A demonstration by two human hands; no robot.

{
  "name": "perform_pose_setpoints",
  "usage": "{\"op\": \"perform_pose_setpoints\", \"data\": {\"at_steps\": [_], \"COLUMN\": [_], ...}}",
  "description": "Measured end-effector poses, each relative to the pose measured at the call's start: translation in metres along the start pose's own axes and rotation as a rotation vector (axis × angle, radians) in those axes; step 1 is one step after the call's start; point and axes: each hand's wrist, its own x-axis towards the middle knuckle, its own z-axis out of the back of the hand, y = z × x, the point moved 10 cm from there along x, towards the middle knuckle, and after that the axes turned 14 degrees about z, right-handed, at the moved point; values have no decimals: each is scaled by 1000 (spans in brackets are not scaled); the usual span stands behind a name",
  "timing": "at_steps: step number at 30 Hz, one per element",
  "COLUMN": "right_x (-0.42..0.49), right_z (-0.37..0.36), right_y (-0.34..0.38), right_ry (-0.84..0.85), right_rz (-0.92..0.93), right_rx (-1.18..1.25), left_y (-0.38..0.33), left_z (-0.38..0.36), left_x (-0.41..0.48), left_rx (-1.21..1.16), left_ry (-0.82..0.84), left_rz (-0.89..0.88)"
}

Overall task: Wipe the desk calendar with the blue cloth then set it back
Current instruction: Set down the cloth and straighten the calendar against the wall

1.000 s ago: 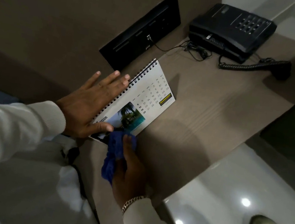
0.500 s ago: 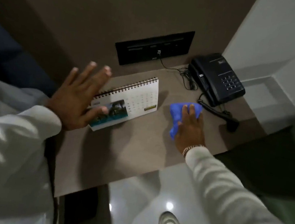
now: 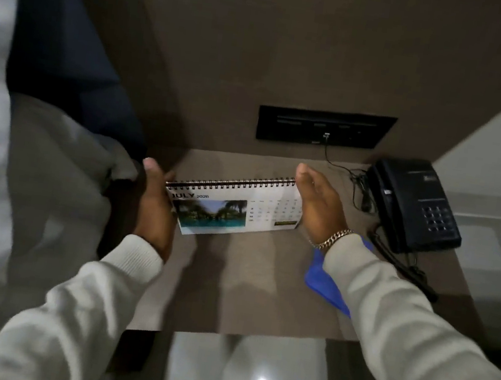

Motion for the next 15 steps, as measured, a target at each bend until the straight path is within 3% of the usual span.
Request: {"op": "perform_pose_setpoints", "data": {"at_steps": [6,15], "right_x": [30,81], "right_z": [-11,-27], "right_y": [12,18], "right_ry": [3,6], "right_rz": [-47,-36], "right_rx": [221,222], "left_y": [-33,-83], "left_z": [-22,-39], "left_x": [21,61], "left_rx": [78,120], "left_ry": [49,80], "left_rz": [9,-82]}}
